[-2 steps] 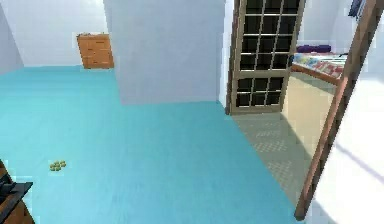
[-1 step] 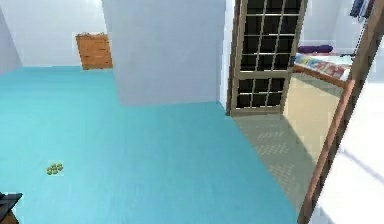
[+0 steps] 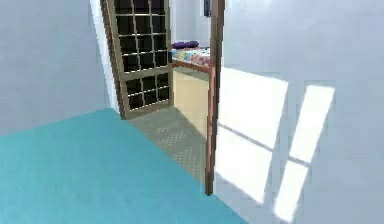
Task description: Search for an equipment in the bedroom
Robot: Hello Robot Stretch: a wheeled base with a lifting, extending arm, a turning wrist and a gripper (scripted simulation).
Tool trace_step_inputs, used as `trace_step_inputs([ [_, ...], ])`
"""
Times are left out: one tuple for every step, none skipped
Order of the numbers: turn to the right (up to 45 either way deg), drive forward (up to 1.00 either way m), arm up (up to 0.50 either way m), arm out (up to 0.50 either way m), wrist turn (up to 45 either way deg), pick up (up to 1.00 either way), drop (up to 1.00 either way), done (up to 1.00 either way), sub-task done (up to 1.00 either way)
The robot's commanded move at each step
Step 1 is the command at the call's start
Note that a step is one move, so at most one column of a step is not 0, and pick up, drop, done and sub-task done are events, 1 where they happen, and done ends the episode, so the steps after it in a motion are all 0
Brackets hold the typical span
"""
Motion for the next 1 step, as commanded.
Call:
trace_step_inputs([
  [0.0, 0.05, 0.00, 0.00, 0.0, 0.00, 0.00, 0.00, 0.00],
])
